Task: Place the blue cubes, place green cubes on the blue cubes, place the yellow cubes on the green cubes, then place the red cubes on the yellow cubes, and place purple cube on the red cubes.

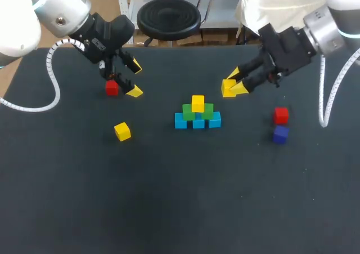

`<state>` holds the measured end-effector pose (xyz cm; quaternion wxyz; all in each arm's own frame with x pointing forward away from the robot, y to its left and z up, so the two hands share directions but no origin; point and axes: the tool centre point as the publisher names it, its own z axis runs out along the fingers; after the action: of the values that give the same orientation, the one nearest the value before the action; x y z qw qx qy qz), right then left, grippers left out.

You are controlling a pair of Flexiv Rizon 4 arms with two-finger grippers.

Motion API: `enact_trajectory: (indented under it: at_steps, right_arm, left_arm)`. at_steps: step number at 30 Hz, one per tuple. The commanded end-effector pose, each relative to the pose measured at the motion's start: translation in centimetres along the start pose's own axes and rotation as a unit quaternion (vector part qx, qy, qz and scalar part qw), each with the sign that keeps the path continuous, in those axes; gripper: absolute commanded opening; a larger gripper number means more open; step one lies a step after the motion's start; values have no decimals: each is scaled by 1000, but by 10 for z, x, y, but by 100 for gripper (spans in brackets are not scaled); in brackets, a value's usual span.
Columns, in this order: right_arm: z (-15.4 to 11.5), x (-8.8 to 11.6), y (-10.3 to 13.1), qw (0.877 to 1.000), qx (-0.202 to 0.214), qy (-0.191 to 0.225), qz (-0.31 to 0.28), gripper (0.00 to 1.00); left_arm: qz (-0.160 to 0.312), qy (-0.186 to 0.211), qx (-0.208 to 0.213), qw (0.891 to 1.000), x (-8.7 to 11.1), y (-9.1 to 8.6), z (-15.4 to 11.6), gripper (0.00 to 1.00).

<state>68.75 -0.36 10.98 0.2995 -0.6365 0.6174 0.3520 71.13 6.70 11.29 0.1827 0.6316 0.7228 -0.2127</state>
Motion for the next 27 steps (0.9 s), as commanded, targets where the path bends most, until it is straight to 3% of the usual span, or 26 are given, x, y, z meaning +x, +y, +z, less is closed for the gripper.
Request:
enact_trajectory:
  at_steps: [1, 7, 13, 27]
  right_arm:
    - [14, -5, 3, 1000, -2, 7, 1, 0]
    - [20, -11, 14, 999, 19, 38, -1, 0]
    - [25, -8, 21, 999, 36, 34, -11, 0]
    - [38, 1, 16, 1000, 15, 25, 13, 0]
  left_arm:
    - [1, -1, 0, 1000, 1, 0, 0, 100]
    - [1, -1, 0, 1000, 1, 0, 0, 100]
    - [1, -1, 0, 1000, 1, 0, 0, 100]
    - [1, -1, 0, 1000, 1, 0, 0, 100]
